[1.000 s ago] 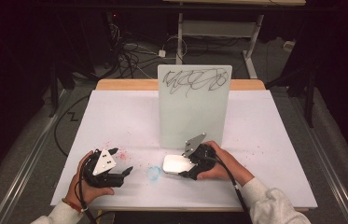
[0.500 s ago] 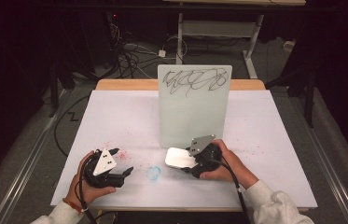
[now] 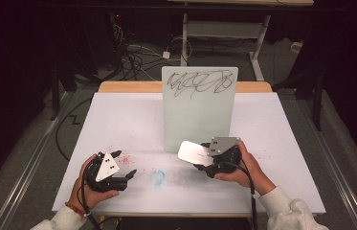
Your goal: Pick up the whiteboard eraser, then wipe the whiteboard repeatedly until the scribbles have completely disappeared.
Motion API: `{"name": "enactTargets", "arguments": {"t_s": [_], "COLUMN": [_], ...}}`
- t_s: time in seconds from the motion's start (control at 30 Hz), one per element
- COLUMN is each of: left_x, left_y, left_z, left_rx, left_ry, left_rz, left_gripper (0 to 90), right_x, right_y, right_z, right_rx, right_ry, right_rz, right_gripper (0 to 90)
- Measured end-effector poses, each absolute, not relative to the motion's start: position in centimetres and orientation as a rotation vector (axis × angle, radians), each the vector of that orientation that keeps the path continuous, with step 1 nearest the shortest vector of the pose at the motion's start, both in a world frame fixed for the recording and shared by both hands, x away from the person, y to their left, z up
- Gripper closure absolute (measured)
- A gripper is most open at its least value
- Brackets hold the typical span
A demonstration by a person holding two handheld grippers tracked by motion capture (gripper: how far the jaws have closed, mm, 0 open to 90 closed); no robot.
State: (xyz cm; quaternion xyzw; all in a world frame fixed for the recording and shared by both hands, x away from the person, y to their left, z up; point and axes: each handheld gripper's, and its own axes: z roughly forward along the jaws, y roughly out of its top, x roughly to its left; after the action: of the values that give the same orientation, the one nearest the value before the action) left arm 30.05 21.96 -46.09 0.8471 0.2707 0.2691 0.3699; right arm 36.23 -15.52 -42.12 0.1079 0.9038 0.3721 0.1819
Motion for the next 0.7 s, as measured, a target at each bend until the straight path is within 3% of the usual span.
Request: {"name": "enactTargets", "arguments": {"t_s": [0.7], "left_x": [30.1], "left_y": [22.2], "left_z": [-46.1], "left_rx": [2.180], "left_ry": [0.703], "left_rz": [0.688], "left_gripper": [19.9], "right_x": [35.7], "right_y": [-18.4], "right_z": [-39.5], "right_rx": [0.418], "right_ry": [2.289], "right_rz": [1.092], "right_gripper": [30.8]}}
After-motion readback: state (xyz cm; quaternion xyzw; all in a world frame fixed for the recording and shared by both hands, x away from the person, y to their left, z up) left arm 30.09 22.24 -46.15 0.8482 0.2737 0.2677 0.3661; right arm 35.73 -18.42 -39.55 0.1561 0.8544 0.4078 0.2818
